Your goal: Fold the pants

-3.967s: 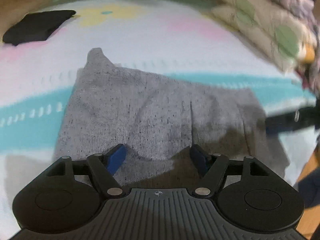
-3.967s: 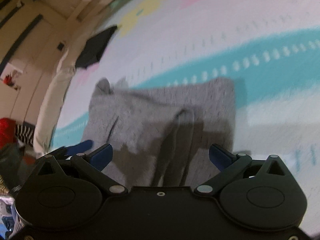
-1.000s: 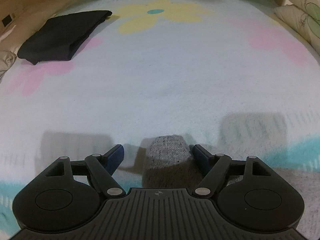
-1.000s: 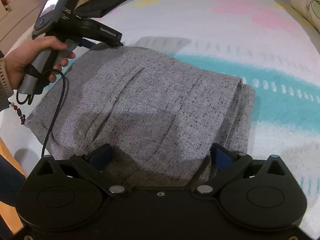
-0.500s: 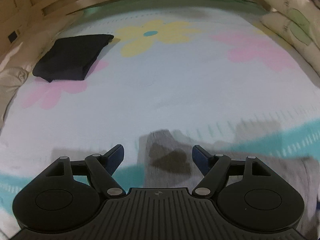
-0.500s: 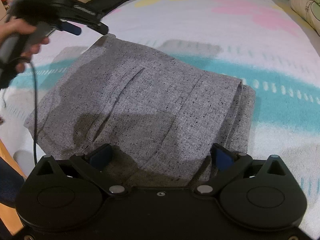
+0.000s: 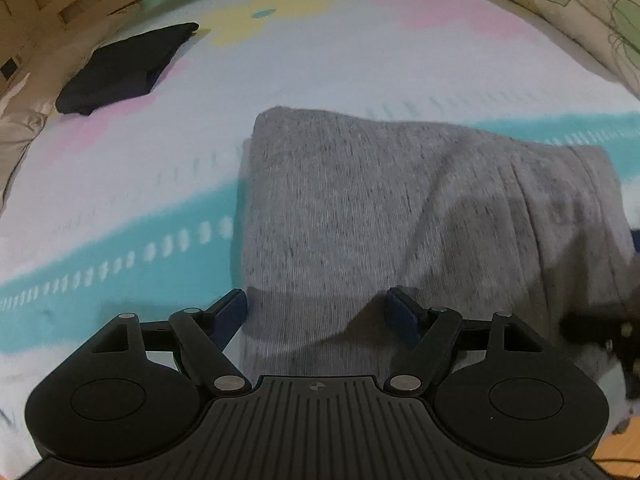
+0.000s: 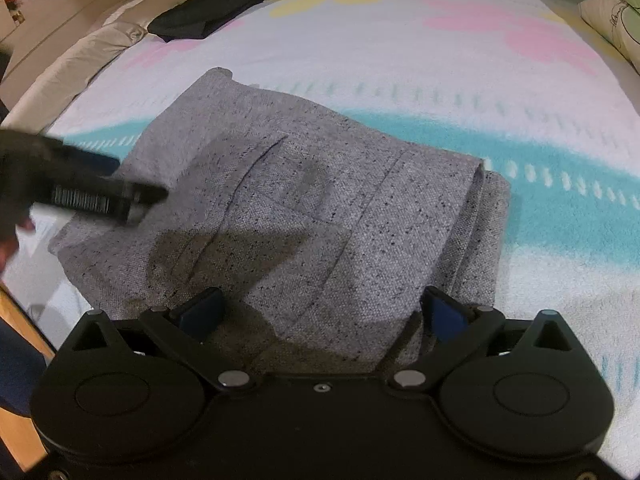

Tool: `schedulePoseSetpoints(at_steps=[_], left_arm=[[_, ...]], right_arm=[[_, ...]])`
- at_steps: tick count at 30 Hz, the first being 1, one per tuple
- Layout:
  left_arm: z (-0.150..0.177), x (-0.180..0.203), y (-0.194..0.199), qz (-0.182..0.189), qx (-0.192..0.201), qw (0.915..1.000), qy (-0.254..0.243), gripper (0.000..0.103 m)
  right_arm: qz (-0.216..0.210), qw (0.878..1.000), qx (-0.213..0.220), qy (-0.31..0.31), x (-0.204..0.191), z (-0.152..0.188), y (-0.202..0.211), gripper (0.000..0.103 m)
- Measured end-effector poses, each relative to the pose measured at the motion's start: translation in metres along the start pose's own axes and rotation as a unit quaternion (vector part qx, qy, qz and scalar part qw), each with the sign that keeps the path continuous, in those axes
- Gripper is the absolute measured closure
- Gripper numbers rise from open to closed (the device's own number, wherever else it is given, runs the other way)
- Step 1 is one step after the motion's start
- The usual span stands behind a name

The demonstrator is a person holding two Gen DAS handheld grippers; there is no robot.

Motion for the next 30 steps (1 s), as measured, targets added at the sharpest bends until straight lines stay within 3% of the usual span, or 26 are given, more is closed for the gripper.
schedulePoseSetpoints(at_steps=[7, 11, 14, 18, 21, 23, 26, 30], left_arm=[[0.025, -0.019, 0.011, 0.039, 0.017, 0.9986, 0.03, 0.026], [0.023, -0.026, 0.015, 0.06, 0.029, 0.9968, 0.044, 0.026], [0.022, -0.031, 0.024, 0.074, 0.053, 0.9946, 0.049, 0.026], [0.014, -0.04, 0.025, 0.075, 0.074, 0.9924, 0.063, 0.026], [0.008, -0.045, 0.019, 0.079, 0.069, 0.991, 0.083, 0.026], [0.008, -0.049, 0.018, 0.082, 0.066, 0.9901, 0.093, 0.026], [0.009, -0.054, 0.016, 0.085, 0.061, 0.9891, 0.104, 0.026], [0.01, -0.063, 0.008, 0.094, 0.051, 0.9862, 0.126, 0.026]], right_arm=[[-0.022, 1.0, 0.012, 0.005, 0.008, 0.004, 0.004, 0.0], [-0.069, 0.998, 0.014, 0.008, 0.023, 0.005, 0.015, 0.001], [-0.096, 0.994, 0.031, -0.051, 0.05, 0.007, 0.029, 0.001], [-0.118, 0.973, 0.071, -0.188, 0.099, 0.019, 0.044, 0.0], [-0.145, 0.952, 0.051, -0.264, 0.124, 0.03, 0.034, 0.0], [-0.15, 0.948, 0.04, -0.279, 0.128, 0.035, 0.027, 0.0], [-0.157, 0.95, 0.052, -0.263, 0.123, 0.033, 0.024, 0.0], [-0.199, 0.941, 0.043, -0.272, 0.114, 0.028, 0.009, 0.0]])
Point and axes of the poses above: each gripper's, at about its wrist camera, not at the fingertips, and y roughly against the way its jaws point, x to its right, z to its underside, the point moved 1 cm from there along -y, roughly the way its jaws point, and after that the axes turned 3 degrees about y, right-handed, at the moved point
